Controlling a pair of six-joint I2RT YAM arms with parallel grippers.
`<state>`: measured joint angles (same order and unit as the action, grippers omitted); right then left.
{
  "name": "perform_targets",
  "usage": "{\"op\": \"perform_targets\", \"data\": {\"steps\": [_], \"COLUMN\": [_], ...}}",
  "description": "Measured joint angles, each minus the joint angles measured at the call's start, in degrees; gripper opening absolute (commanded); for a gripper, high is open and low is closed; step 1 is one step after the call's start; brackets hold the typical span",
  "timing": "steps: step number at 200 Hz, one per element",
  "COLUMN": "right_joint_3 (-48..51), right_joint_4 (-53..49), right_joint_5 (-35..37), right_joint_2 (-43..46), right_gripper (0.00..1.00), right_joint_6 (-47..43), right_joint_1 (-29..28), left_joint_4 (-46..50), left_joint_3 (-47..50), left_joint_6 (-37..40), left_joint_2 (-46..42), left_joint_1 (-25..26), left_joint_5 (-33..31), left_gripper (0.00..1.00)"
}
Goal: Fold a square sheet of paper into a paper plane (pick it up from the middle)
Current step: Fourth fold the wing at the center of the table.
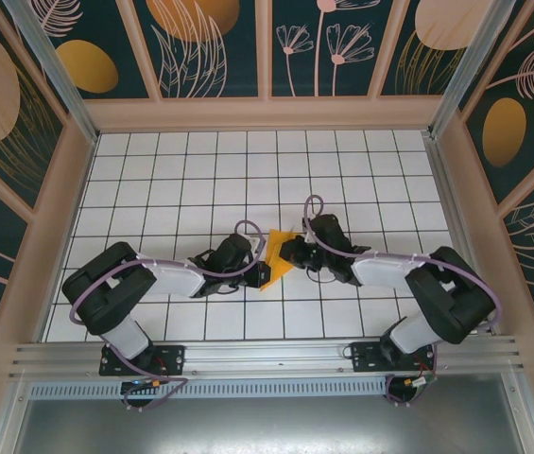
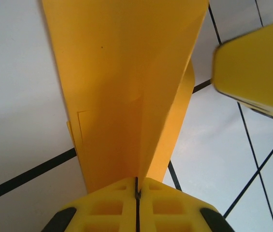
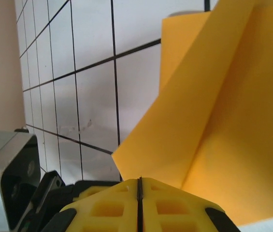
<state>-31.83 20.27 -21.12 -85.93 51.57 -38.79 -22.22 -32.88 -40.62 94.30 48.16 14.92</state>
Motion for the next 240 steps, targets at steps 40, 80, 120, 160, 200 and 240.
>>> {"op": "perform_targets", "data": {"steps": [40, 80, 120, 160, 200, 240], "right_joint_3": [-2.5, -3.0, -3.0, -2.9, -2.4, -1.8], "right_joint_4": [1.9, 2.0, 2.3, 2.3, 2.4, 3.1], "right_joint_5": [-0.8, -0.9, -0.9, -0.9, -0.8, -1.0], "right_joint_2": [-4.7, -7.1, -7.6, -7.5, -6.8, -6.7], "right_gripper": [0.11, 0.11, 0.11, 0.11, 0.11, 0.11], "right_joint_6": [0.2, 0.2, 0.2, 0.2, 0.4, 1.2], "right_joint_1": [0.0, 0.2, 0.4, 0.5, 0.5, 0.5], "left_joint_4": [-1.6, -2.8, -4.2, -5.0, -6.0, -7.4], "left_joint_3": [0.4, 1.4, 1.8, 1.8, 1.7, 1.2], "left_joint_6": [-1.2, -2.3, -2.8, -3.0, -4.1, -5.4], "left_joint_2": [0.2, 0.3, 1.3, 2.7, 3.4, 5.2], "left_joint_1": [-1.2, -2.4, -3.7, -4.4, -5.6, -6.6], "left_joint_5": [2.8, 5.2, 7.9, 10.4, 13.1, 16.4], "left_gripper": [0.07, 0.07, 0.07, 0.07, 0.07, 0.08]}}
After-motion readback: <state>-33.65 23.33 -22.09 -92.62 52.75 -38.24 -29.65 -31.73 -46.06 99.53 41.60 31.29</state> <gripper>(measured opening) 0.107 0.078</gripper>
